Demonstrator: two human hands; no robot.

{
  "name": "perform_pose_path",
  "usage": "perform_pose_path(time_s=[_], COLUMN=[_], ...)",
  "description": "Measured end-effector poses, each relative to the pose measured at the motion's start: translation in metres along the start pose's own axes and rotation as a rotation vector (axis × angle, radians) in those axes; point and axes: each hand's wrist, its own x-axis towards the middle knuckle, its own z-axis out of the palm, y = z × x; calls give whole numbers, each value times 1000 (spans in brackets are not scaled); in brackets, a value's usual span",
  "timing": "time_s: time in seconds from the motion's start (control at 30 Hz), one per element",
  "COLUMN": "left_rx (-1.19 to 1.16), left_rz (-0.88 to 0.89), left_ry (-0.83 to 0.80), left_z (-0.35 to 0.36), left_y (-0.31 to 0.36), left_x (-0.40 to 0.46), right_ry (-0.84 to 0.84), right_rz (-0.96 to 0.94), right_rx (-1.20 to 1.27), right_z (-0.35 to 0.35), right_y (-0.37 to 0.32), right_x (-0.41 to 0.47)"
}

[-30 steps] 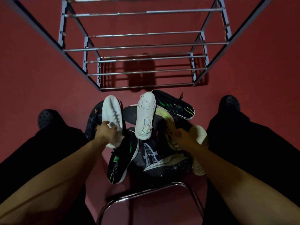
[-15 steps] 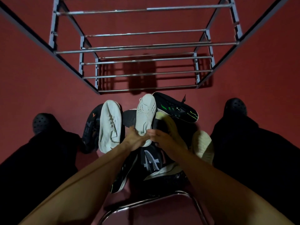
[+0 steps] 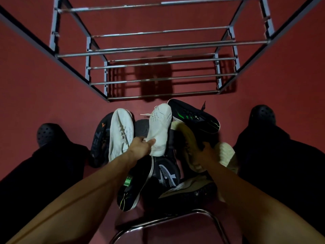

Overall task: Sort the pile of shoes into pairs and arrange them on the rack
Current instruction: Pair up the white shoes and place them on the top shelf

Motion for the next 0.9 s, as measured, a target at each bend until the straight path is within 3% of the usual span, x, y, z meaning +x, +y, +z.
perform_pose_path(time_s=[0.07, 0.23, 0.43, 0.5, 0.63, 0.77, 0.9], left_rx=[-71, -163, -155, -140, -71, -31, 15], left_rz=[-1, 43, 20, 20, 42, 40, 66], left_ry=[48, 157, 197, 195, 177, 163, 139], left_z=[-14, -44, -61, -61, -62, -71, -85], left_y=[-1, -2, -6, -9, -15, -23, -35], left_x=[2, 0, -5, -8, -19, -27, -34], right_ry=[-69, -208, -211, -215, 6, -330, -308], right_rz=[89, 67, 107, 69, -230, -227, -207], right_rx=[13, -143, 144, 148, -238, -75, -185], right_z=[-2, 11, 26, 18, 12, 51, 85], right_y=[14, 30, 33, 36, 34, 24, 20], right_x=[1, -4, -19, -25, -46, -60, -52])
